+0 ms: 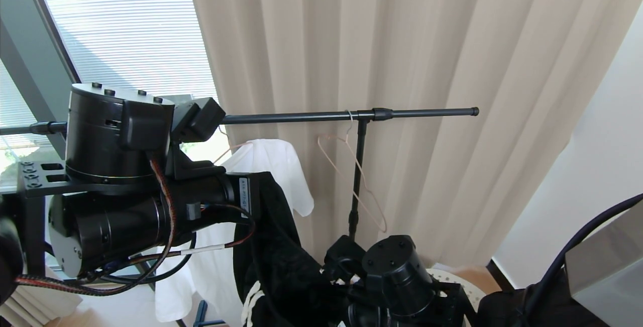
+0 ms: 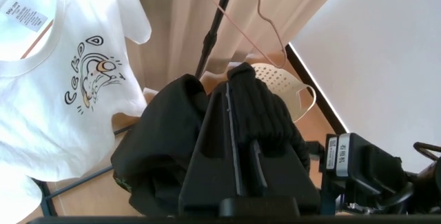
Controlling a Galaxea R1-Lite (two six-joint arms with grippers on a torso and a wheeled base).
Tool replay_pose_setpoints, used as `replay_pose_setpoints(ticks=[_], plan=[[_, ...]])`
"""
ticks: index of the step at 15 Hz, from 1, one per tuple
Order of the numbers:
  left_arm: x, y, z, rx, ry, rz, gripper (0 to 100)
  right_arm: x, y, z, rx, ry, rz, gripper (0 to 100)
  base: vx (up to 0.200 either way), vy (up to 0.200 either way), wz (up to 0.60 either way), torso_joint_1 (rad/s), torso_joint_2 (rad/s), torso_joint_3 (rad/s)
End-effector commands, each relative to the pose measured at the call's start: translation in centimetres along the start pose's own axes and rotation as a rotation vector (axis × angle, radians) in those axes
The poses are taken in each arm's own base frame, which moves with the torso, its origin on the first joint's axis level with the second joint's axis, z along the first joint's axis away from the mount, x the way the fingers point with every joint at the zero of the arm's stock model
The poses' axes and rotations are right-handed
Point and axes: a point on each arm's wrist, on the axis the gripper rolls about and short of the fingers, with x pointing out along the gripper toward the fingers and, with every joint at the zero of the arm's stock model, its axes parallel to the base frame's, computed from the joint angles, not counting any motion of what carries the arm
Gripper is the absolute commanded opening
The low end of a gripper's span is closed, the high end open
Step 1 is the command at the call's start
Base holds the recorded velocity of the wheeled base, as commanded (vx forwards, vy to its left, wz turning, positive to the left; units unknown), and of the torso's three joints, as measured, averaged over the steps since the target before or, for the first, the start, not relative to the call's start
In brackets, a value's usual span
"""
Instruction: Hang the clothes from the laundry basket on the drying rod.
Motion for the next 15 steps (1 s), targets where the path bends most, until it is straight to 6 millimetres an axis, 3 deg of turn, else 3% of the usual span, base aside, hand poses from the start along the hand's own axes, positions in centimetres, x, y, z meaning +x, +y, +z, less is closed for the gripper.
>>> replay_pose_setpoints(ticks=[1, 4, 8, 13, 14, 15], plan=[[0.0, 0.0, 0.0, 0.000, 0.000, 0.000, 0, 0.5, -0.8, 0.2, 0.017, -0.020, -0.019, 0, 0.000, 0.000, 0.00, 0.000, 0.00, 0.000], [0.0, 0.1, -0.3, 0.002, 0.011, 0.002, 0, -0.3, -3.0, 1.6, 0.057, -0.093, -0.064, 0, 0.000, 0.000, 0.00, 0.000, 0.00, 0.000], [0.3, 0.3, -1.2, 0.051, 0.043, 0.010, 0, -4.9, -6.4, 4.8, 0.076, -0.248, -0.153, 0, 0.000, 0.000, 0.00, 0.000, 0.00, 0.000], [0.7, -0.1, -2.7, 0.097, 0.093, -0.001, 0, -9.8, -7.5, 6.6, 0.069, -0.344, -0.201, 0, 0.000, 0.000, 0.00, 0.000, 0.00, 0.000], [0.7, -0.3, -2.9, 0.109, 0.094, -0.010, 100, -10.3, -7.6, 6.8, 0.067, -0.359, -0.203, 0, 0.000, 0.000, 0.00, 0.000, 0.00, 0.000], [0.6, -0.3, -3.0, 0.115, 0.085, -0.014, 100, -11.0, -7.6, 7.1, 0.068, -0.381, -0.207, 0, 0.000, 0.000, 0.00, 0.000, 0.00, 0.000]])
